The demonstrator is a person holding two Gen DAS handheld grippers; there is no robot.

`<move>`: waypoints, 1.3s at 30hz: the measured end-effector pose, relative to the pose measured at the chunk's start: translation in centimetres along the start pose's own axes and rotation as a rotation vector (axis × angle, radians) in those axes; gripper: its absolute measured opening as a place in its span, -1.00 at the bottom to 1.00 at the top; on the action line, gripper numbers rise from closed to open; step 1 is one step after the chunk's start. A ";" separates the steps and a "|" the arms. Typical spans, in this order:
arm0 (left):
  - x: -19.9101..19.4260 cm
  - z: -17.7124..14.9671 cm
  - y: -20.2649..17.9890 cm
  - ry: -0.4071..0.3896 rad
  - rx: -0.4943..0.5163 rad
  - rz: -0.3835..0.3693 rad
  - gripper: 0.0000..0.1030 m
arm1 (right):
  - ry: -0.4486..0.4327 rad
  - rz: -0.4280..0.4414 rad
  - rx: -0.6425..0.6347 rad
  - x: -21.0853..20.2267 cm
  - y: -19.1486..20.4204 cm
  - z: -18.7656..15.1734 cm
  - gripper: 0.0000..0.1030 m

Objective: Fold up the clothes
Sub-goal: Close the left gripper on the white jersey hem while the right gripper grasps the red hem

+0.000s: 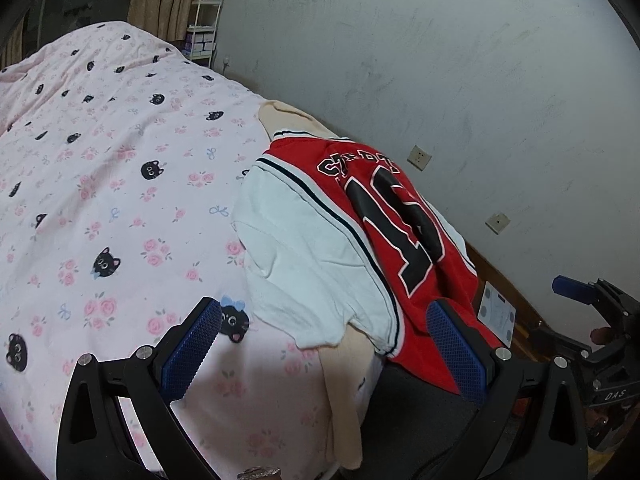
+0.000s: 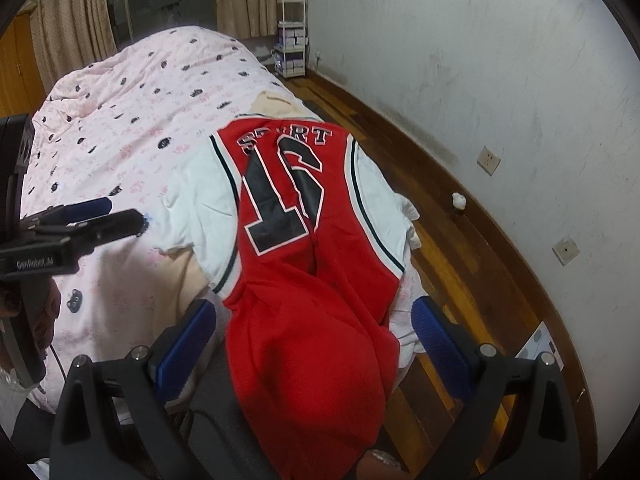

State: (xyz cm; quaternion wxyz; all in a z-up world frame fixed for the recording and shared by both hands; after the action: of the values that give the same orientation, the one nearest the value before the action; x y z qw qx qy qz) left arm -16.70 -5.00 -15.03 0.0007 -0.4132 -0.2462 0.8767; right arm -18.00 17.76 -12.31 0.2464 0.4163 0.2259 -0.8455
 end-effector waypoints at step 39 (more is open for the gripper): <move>5.8 1.1 0.3 0.093 -0.053 -0.044 -0.84 | 0.153 0.044 -0.158 6.9 4.7 -2.5 0.11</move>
State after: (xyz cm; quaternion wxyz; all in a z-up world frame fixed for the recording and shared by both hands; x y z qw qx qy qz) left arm -21.27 -4.55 -18.70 0.0206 -0.4478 -0.2782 0.8495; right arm -17.34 13.95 -20.11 0.2792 0.4637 0.3009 -0.7852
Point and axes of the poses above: each gripper's, at about its wrist camera, not at the fingertips, and x roughly the way its jaws point, y to its left, z to its top, the point moved 4 cm from there along x, roughly the way its jaws point, and after that the axes turned 15 degrees about -x, right-handed, at the moved point
